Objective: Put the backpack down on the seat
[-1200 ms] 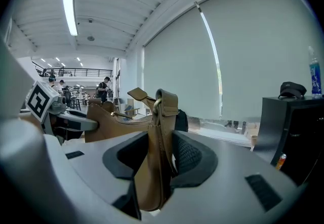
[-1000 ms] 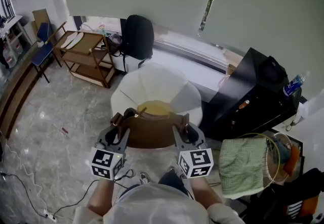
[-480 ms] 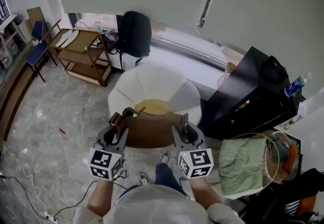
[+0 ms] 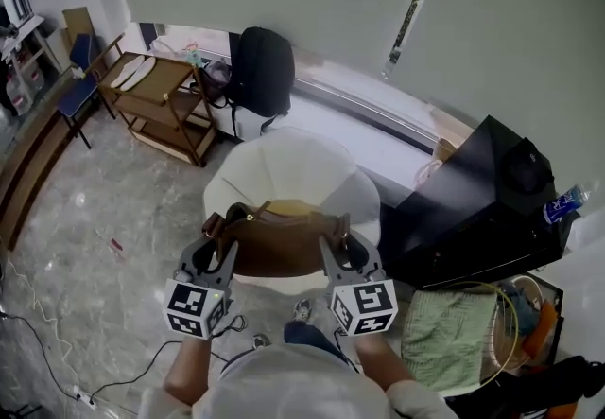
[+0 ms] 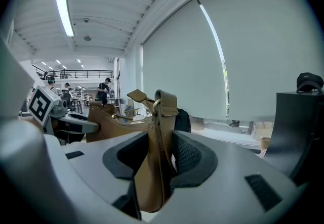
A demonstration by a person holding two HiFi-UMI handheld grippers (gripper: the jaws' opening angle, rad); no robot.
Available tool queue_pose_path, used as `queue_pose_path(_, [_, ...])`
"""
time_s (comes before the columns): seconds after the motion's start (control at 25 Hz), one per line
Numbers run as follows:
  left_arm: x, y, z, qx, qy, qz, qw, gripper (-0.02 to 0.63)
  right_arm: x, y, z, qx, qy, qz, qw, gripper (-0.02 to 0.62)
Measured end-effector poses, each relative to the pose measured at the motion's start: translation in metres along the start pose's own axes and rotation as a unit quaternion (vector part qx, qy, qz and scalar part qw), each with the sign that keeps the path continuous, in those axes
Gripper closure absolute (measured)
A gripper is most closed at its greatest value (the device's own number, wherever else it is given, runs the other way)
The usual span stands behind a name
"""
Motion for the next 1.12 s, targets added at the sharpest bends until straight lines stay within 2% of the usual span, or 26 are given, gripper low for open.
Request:
queue_pose_path(0.64, [-0.010,0.018,0.082,-0.015,0.049,-0.016,0.9986,0.492,-0.080,-0.008,0.064,-0.010,0.060,-0.006,0.998,0.429])
queue_pose_path(0.92, [-0.002,0.018,0.099,-0.003,0.047,-0.019,0.9987,0.492,-0.087,-0.014,0.081,-0.001,0.060,0.002,0.998,0.430])
queue_pose_path(1.12, [0.015,0.023,0.114,0.001,0.026,-0.013,0.9996,0.491,-0.086,-0.014,0.093,0.002,0.039,0.004,0.999,0.430])
Point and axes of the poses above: the fingertips, and each gripper's own axes: z forward along the fingers, x to its left, y out of its top, the point moved 4 cm from there along -z, backward along the fingers, and after that the axes turned 12 degrees about -z, right-handed, at the moved point
